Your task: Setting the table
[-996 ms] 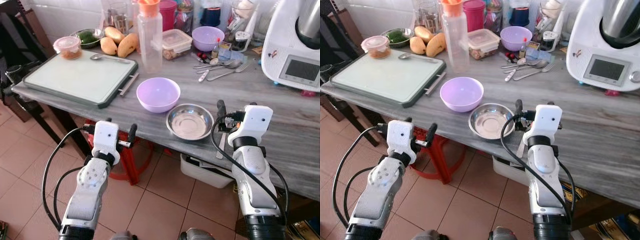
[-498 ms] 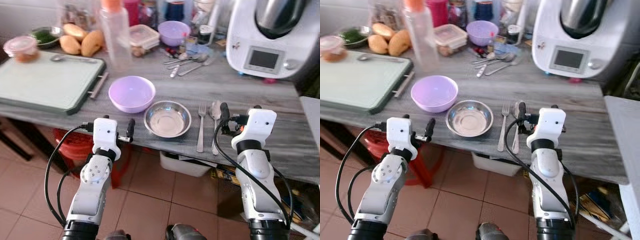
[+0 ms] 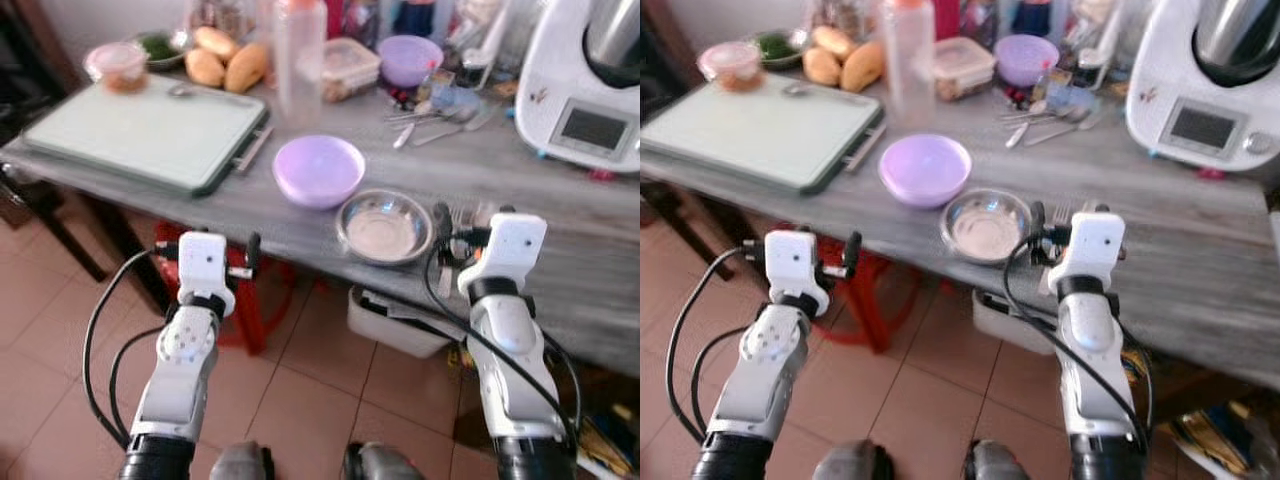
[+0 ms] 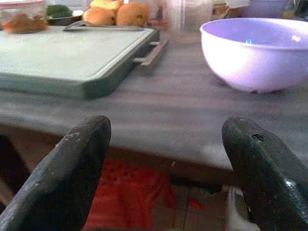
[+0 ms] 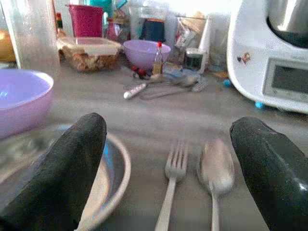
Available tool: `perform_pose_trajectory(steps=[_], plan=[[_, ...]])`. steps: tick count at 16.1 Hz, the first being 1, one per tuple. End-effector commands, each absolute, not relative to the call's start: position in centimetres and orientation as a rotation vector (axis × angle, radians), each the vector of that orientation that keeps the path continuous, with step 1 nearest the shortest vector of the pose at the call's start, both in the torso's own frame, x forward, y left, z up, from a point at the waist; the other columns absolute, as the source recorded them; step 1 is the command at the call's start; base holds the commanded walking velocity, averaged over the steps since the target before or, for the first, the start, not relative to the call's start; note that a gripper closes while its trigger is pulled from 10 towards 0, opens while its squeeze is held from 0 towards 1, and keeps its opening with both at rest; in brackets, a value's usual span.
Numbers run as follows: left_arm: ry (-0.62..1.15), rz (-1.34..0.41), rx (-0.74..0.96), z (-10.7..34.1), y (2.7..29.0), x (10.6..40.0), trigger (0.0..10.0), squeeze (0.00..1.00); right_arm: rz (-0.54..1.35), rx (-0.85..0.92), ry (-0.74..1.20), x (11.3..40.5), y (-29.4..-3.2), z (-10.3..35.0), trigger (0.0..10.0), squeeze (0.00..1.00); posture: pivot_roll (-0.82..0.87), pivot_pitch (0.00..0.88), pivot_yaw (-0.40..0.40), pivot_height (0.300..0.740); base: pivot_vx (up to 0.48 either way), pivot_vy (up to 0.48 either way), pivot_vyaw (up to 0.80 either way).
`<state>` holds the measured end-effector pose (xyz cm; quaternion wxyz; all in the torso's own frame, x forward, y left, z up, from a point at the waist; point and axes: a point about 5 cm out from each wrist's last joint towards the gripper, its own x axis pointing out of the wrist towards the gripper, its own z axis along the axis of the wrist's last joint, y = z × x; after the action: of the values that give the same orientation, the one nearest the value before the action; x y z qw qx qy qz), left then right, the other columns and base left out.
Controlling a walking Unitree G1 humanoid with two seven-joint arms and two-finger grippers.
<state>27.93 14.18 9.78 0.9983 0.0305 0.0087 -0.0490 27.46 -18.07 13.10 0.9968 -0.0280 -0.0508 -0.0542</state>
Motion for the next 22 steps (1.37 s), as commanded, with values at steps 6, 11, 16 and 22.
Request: perform_pose_trajectory(steps=[6,11,16,22], plan=[[0.0,-0.11,0.069,10.0,13.7,28.2,10.0,0.0,-0.12,-0.078,-0.106,26.9,-18.7,12.9,10.0,0.0,-0.02,0.0,0.008,0.74,-0.347,0.0,0.0],[0.023,-0.142,0.07,9.2,13.3,27.1,10.0,0.0,-0.143,-0.114,-0.126,27.3,-19.3,13.5,10.0,0.0,-0.02,0.0,0.009,0.74,-0.326,0.0,0.0],[0.031,-0.145,0.064,9.1,13.3,27.0,10.0,0.0,-0.164,-0.102,-0.091,27.2,-19.2,13.0,10.0,0.0,-0.03,0.0,0.006,0.74,-0.304,0.0,0.0],[-0.001,-0.069,0.074,9.3,15.4,26.2,10.0,0.0,-0.249,-0.141,-0.048,24.3,-20.5,11.8,10.0,0.0,-0.02,0.0,0.0,0.74,0.0,0.0,0.0]])
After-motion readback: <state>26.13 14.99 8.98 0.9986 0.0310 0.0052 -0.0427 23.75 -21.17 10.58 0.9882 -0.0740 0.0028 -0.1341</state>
